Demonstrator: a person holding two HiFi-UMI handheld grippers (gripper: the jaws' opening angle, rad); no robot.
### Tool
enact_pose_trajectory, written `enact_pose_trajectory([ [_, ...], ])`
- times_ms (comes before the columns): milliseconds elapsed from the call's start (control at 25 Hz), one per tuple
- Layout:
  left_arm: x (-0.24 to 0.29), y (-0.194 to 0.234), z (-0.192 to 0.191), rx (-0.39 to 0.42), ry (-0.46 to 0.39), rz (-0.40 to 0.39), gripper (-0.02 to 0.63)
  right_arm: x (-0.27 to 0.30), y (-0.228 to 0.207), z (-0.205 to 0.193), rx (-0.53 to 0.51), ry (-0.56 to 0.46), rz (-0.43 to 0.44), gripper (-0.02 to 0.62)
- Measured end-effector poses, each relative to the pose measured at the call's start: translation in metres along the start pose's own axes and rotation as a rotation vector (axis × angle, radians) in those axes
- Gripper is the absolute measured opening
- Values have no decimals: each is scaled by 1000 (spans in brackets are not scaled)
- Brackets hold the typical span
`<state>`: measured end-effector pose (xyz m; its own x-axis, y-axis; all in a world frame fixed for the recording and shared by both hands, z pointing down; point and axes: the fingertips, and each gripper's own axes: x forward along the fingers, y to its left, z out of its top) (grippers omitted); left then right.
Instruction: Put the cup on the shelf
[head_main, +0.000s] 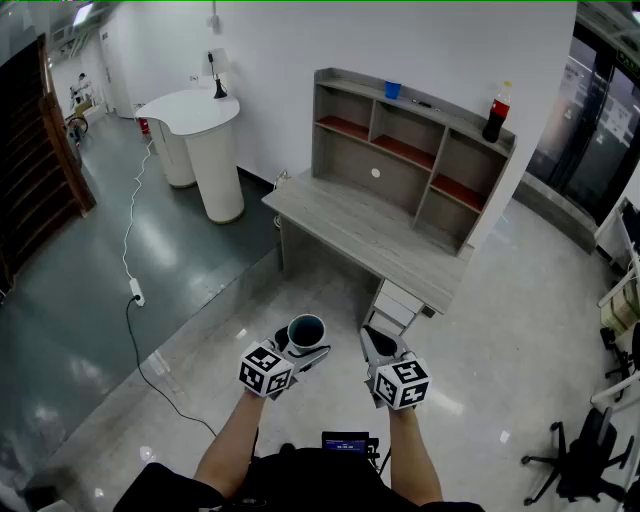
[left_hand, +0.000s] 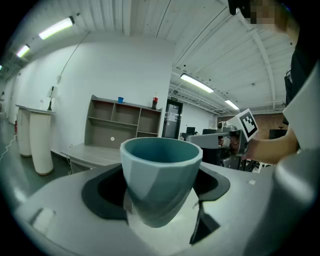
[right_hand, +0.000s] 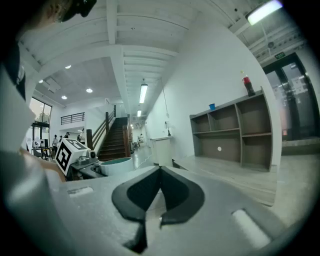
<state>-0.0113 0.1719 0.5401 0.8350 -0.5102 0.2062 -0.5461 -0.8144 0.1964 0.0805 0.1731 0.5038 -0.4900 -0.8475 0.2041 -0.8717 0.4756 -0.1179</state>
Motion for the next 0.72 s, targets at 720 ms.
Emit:
enact_pose_trajectory([
  [720,-1,8,4,-20,-17,-6,401,2,0,9,4,-21,-14,-3],
])
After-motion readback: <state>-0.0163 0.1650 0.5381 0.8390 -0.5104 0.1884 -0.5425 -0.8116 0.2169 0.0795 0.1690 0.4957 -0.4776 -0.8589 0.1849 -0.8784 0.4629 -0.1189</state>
